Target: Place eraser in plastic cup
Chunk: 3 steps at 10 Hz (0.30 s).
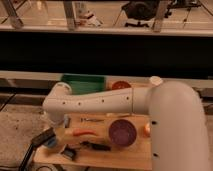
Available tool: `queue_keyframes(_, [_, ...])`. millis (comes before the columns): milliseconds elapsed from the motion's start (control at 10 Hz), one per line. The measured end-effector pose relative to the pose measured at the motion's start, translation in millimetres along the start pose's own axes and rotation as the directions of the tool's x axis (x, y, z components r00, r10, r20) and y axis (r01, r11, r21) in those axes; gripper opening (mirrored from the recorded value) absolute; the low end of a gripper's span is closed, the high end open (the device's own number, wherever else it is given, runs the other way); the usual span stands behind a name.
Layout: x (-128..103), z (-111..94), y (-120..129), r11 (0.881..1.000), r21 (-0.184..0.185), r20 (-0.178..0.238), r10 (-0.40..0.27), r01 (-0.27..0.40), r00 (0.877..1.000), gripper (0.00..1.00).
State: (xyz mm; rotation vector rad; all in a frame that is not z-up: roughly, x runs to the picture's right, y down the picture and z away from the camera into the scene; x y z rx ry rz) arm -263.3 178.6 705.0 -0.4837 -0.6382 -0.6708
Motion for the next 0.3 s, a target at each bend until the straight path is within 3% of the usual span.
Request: queue_keyframes(300, [14.2,-37.5,13.0,0.997,0.056,-0.019,0.052,-0.051,0.998,0.80])
